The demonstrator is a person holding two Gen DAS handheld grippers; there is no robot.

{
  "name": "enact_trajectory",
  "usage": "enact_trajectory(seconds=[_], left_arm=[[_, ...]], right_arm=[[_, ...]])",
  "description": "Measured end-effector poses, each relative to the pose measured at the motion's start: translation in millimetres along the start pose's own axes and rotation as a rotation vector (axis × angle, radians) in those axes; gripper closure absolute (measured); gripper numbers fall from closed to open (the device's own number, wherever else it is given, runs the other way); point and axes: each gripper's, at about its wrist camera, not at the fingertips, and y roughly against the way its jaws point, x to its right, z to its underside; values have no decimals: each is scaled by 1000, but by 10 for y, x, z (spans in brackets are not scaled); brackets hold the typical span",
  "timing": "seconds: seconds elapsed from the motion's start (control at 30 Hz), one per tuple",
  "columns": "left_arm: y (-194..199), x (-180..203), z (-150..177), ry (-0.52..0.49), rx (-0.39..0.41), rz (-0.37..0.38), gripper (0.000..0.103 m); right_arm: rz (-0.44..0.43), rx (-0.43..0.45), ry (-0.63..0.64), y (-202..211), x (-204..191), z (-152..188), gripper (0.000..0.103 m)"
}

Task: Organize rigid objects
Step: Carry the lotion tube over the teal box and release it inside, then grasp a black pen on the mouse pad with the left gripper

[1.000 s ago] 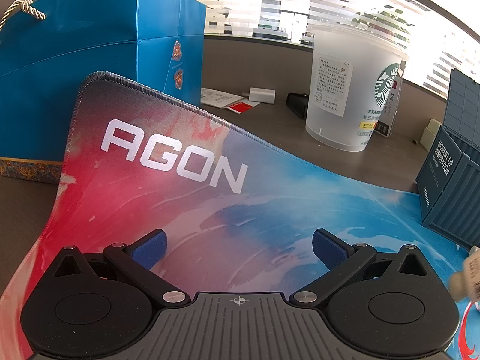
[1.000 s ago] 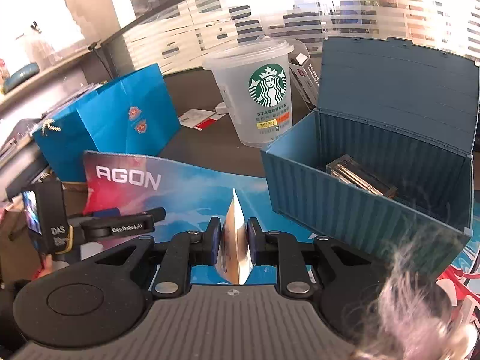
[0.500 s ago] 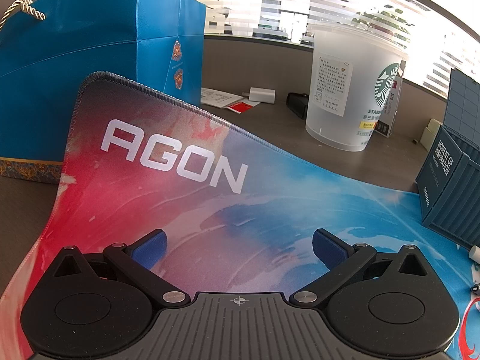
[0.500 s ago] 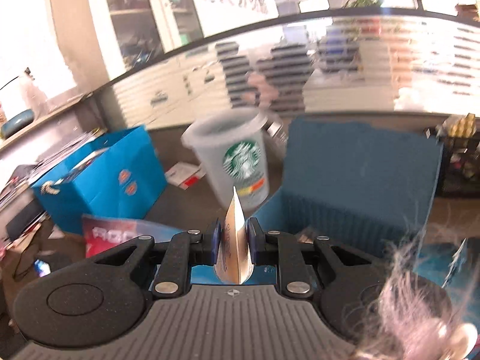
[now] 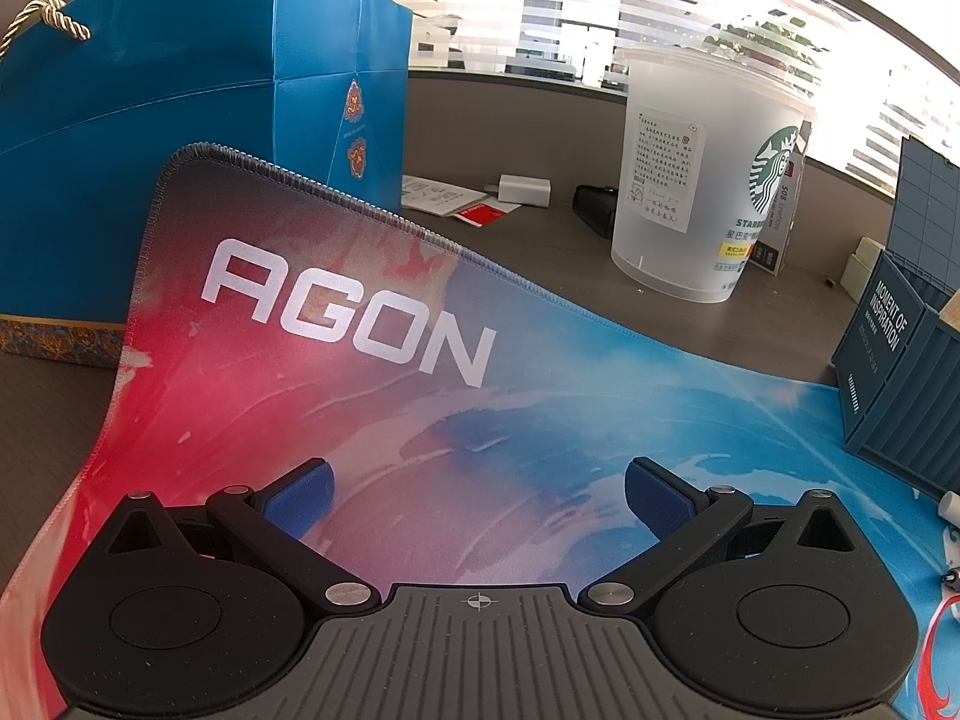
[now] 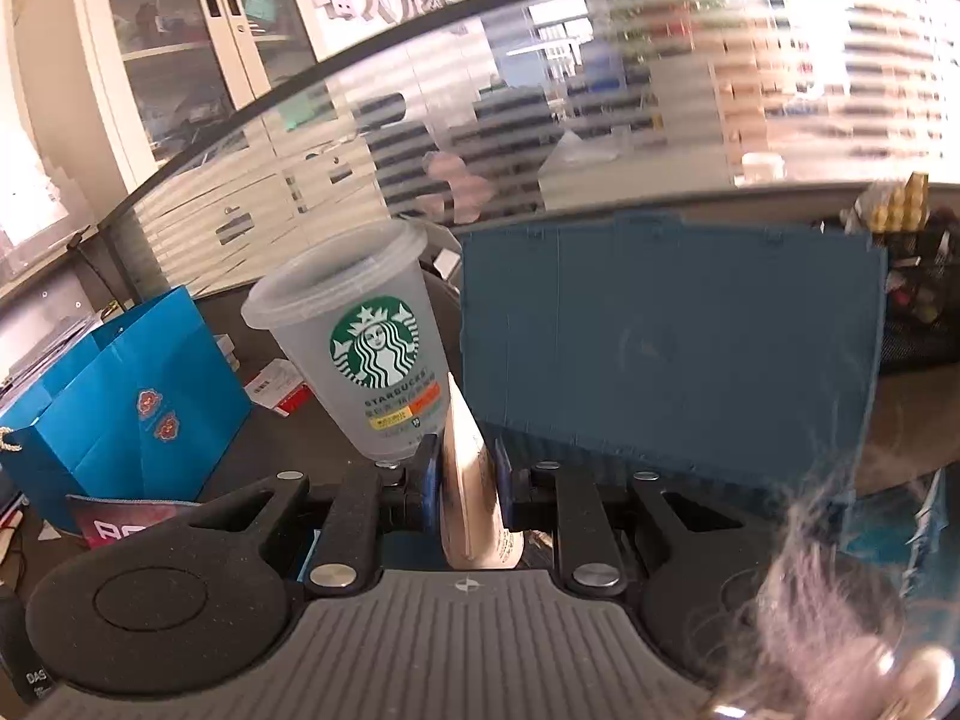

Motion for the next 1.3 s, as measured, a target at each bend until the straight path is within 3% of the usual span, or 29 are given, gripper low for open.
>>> enact_trajectory(seconds=[0.47,0.77,0.87,0.97,1.07,1.1,1.13,1.17,1.3], left_arm=[[-2,1,0,0,0,0,0],[-2,1,-1,-1,0,0,0],[-3,1,-2,-1,0,0,0],[-2,0,-1,0,0,1,0],[1,-3,4,3,2,6,0],[6,-6,8,4,3,12,0],[16,-8,13,2,4,25,0],[27,-4,20,-2,6,44,0],[129,98,72,-53,34,151,0]], right_arm=[[-62,-63,-218,-124,486,292,85],[-40,-71,-207,10,559,363,79],[9,-51,-158,91,523,353,70],[14,-16,-155,208,521,355,69],[-11,69,-169,424,533,422,53],[-6,104,-176,512,527,457,23],[20,158,-188,621,519,513,4],[38,225,-200,734,521,585,0],[-7,329,-258,1042,642,808,0]])
